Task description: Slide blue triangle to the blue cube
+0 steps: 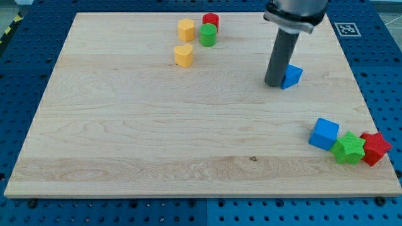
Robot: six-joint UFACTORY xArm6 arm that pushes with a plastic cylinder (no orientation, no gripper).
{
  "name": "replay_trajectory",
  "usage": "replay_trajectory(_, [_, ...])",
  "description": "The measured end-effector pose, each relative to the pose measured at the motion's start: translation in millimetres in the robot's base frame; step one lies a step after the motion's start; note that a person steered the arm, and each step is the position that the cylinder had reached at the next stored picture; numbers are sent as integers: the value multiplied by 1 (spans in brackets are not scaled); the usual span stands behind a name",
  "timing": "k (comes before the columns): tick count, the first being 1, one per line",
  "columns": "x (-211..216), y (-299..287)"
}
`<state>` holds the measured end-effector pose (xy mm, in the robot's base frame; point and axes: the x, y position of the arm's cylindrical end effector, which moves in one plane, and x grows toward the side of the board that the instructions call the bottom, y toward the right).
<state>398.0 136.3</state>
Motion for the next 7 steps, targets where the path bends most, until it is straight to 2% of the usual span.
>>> replay_trajectory(3, [-3,33])
replay_trajectory(4, [11,33])
replay_trajectory(6, [-85,28])
replay_trajectory(7, [-90,56])
